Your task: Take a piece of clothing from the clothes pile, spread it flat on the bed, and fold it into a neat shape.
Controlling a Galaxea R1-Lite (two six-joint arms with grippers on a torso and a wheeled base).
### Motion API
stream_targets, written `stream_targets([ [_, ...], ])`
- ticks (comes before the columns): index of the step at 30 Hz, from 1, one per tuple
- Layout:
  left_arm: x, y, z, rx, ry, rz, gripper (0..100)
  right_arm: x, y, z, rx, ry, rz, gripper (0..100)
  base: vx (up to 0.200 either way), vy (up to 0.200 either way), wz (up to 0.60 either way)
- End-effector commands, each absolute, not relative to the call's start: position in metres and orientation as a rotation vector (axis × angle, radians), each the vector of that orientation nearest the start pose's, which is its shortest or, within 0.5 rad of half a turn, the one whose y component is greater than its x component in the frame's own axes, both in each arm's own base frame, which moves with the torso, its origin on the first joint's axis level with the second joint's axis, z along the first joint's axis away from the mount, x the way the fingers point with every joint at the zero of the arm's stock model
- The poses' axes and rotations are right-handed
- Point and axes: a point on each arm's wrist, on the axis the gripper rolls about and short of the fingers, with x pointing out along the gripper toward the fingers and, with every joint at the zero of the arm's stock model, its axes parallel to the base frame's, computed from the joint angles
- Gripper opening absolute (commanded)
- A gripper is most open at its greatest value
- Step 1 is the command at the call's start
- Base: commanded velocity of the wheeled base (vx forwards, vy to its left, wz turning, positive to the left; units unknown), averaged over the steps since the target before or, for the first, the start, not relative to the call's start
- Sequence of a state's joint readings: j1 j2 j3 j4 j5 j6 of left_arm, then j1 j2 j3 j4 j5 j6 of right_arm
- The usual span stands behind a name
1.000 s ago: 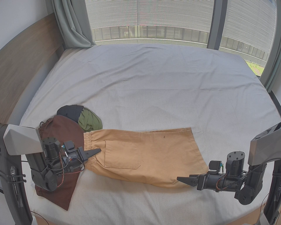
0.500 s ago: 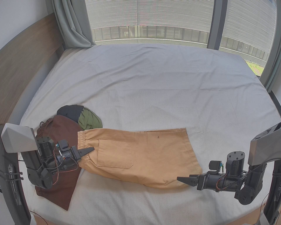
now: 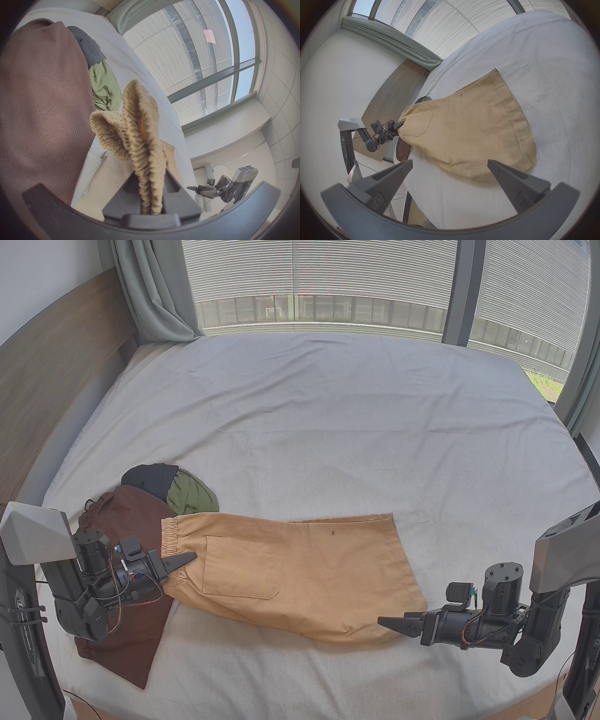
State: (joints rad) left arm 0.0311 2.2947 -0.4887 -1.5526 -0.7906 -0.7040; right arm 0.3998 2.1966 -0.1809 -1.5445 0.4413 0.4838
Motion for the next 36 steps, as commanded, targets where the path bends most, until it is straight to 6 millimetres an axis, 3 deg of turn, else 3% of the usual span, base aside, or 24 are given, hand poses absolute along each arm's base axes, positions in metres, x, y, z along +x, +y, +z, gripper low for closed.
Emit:
stream_targets([
  [1, 0.324, -0.012, 0.018, -0.759, 0.491, -0.667, 0, 0.234, 0.109, 0.008, 0.455, 0.672, 0.694, 100, 0.000, 0.000, 0.00],
  [11, 0.322, -0.034, 0.025, -0.733, 0.493, -0.725, 0, 0.234, 0.109, 0.009, 0.455, 0.670, 0.694, 100, 0.000, 0.000, 0.00],
  [36, 0.323, -0.066, 0.037, -0.702, 0.465, -0.786, 0, 0.233, 0.111, 0.013, 0.441, 0.647, 0.694, 100, 0.000, 0.000, 0.00],
])
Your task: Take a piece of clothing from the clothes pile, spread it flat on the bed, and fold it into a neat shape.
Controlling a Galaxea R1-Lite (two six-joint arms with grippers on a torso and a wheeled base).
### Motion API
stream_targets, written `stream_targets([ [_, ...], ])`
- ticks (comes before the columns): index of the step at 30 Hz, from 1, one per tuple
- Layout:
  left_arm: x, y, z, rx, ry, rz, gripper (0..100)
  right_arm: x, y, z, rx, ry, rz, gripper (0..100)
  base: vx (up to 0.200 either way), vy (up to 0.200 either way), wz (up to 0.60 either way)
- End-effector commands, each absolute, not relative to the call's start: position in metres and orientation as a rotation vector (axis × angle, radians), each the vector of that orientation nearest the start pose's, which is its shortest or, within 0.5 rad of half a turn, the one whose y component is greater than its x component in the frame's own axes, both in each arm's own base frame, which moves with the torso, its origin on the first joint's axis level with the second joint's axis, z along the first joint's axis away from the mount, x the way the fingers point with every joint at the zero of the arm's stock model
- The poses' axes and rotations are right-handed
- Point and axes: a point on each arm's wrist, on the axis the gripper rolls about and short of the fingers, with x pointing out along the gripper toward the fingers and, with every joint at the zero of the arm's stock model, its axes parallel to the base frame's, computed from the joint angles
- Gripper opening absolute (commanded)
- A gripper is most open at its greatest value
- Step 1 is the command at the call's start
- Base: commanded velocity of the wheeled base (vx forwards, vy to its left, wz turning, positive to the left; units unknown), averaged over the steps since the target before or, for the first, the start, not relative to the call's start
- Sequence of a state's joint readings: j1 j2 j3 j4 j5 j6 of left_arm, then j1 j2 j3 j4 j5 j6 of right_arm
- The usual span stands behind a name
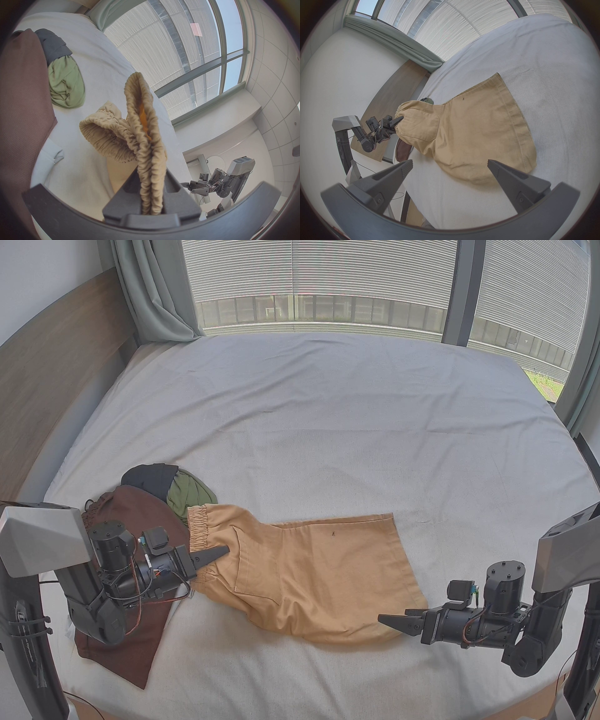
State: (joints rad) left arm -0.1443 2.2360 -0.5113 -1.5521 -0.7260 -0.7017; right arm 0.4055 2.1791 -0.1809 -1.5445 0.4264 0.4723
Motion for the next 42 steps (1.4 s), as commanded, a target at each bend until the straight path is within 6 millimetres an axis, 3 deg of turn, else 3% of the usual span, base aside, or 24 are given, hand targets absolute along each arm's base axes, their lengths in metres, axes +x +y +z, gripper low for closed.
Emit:
stream_targets([
  [1, 0.324, -0.068, 0.037, -0.699, 0.463, -0.794, 0, 0.233, 0.111, 0.013, 0.441, 0.647, 0.692, 100, 0.000, 0.000, 0.00],
  [29, 0.329, -0.131, 0.047, -0.723, 0.468, -0.926, 0, 0.236, 0.112, 0.020, 0.440, 0.607, 0.701, 100, 0.000, 0.000, 0.00],
  [42, 0.329, -0.166, 0.047, -0.761, 0.515, -1.005, 0, 0.247, 0.112, 0.027, 0.444, 0.549, 0.700, 100, 0.000, 0.000, 0.00],
])
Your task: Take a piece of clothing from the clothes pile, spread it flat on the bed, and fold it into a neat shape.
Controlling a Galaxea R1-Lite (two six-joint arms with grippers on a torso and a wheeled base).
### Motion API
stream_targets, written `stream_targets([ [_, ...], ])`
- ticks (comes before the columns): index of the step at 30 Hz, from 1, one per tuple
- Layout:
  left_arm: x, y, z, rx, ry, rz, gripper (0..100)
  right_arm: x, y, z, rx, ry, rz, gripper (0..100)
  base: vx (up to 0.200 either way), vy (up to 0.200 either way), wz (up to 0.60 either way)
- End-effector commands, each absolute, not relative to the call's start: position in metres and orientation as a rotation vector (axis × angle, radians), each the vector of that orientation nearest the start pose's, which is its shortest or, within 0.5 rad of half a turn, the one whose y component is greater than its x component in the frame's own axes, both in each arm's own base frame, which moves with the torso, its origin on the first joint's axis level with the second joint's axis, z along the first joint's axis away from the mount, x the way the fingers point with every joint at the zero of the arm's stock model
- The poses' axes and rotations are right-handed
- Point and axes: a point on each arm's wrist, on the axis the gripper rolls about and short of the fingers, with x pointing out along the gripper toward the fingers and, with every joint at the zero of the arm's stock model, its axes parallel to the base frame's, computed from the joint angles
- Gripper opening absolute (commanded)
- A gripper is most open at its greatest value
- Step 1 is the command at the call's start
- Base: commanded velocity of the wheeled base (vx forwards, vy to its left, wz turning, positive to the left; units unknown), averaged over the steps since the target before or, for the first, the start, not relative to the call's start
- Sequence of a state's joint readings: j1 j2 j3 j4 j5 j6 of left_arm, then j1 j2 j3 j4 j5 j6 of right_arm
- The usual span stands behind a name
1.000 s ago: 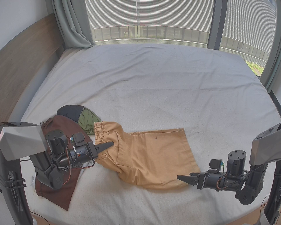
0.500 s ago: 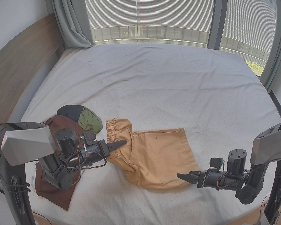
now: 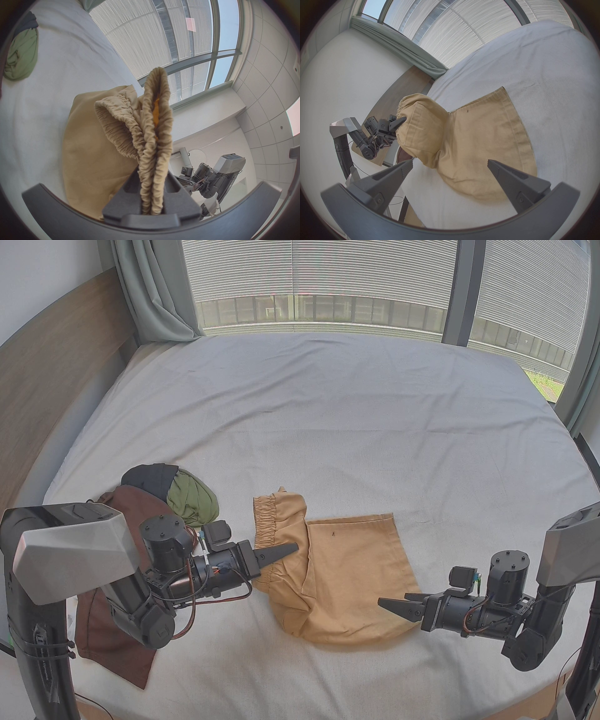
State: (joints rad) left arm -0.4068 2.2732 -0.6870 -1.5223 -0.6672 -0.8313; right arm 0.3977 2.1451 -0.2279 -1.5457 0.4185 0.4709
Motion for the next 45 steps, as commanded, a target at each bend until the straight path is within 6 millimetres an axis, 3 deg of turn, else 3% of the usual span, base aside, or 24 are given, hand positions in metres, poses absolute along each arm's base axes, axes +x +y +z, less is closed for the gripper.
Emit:
stream_targets([
  [1, 0.329, -0.169, 0.047, -0.764, 0.517, -1.013, 0, 0.247, 0.112, 0.027, 0.445, 0.547, 0.699, 100, 0.000, 0.000, 0.00],
  [13, 0.343, -0.198, 0.050, -0.815, 0.572, -1.050, 0, 0.252, 0.112, 0.035, 0.446, 0.498, 0.685, 100, 0.000, 0.000, 0.00],
  [23, 0.346, -0.230, 0.031, -0.828, 0.638, -1.074, 0, 0.257, 0.111, 0.041, 0.447, 0.462, 0.680, 100, 0.000, 0.000, 0.00],
  [34, 0.347, -0.252, 0.003, -0.821, 0.680, -1.074, 0, 0.260, 0.112, 0.042, 0.445, 0.445, 0.657, 100, 0.000, 0.000, 0.00],
  [45, 0.351, -0.256, 0.003, -0.824, 0.664, -1.062, 0, 0.260, 0.113, 0.043, 0.445, 0.444, 0.660, 100, 0.000, 0.000, 0.00],
])
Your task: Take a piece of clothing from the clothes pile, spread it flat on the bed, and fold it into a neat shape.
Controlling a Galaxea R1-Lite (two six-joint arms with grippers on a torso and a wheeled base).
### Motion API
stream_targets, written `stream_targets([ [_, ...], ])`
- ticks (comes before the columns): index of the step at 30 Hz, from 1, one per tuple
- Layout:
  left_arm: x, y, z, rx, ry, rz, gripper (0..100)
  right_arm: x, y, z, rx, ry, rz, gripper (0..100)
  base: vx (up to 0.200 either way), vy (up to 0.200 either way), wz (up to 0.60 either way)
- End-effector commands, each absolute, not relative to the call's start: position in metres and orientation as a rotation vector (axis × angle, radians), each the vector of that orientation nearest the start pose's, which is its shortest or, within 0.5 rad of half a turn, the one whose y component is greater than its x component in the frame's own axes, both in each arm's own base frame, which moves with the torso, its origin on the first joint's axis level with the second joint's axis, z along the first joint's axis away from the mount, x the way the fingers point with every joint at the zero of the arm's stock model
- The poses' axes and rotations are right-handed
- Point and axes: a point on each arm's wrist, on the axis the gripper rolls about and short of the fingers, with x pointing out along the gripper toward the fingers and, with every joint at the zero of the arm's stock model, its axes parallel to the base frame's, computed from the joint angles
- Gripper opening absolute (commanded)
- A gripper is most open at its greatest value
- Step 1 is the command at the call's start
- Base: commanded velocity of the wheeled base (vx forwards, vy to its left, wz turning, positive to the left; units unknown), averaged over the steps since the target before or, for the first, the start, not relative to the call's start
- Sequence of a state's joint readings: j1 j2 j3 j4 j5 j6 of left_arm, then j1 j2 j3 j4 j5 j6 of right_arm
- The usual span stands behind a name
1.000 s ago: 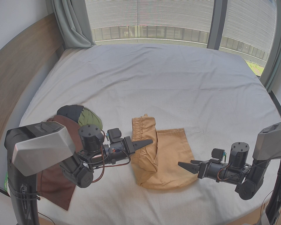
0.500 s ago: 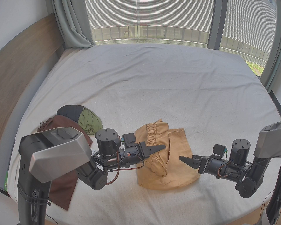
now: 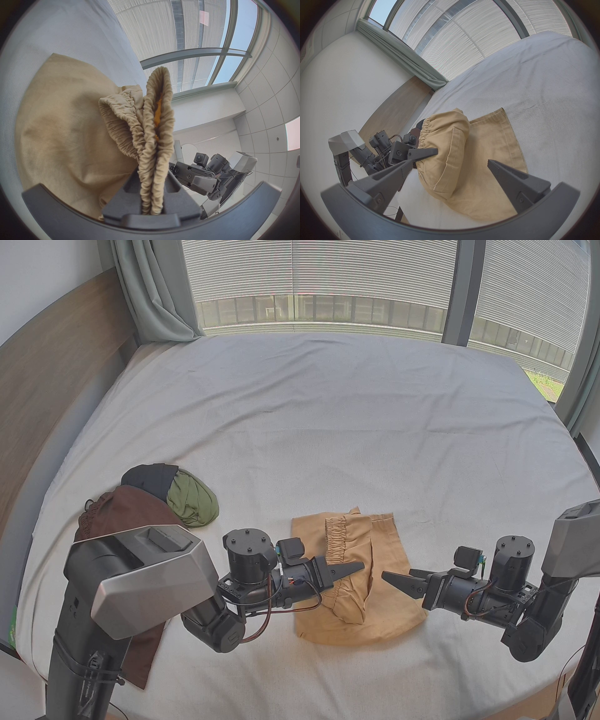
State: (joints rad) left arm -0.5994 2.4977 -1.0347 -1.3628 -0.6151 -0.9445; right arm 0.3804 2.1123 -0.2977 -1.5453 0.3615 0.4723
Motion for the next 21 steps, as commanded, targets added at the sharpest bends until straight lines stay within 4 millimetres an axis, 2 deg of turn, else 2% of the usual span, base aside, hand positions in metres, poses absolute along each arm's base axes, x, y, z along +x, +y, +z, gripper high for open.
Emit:
stream_targets([
  [1, 0.352, -0.256, 0.003, -0.825, 0.658, -1.054, 0, 0.260, 0.113, 0.042, 0.445, 0.445, 0.658, 100, 0.000, 0.000, 0.00],
  [2, 0.353, -0.257, 0.003, -0.827, 0.653, -1.044, 100, 0.260, 0.113, 0.043, 0.445, 0.444, 0.659, 100, 0.000, 0.000, 0.00],
  [14, 0.359, -0.254, 0.006, -0.828, 0.609, -1.026, 100, 0.260, 0.113, 0.042, 0.445, 0.447, 0.658, 100, 0.000, 0.000, 0.00],
  [21, 0.360, -0.244, 0.022, -0.834, 0.566, -1.007, 100, 0.259, 0.115, 0.039, 0.443, 0.460, 0.664, 100, 0.000, 0.000, 0.00],
])
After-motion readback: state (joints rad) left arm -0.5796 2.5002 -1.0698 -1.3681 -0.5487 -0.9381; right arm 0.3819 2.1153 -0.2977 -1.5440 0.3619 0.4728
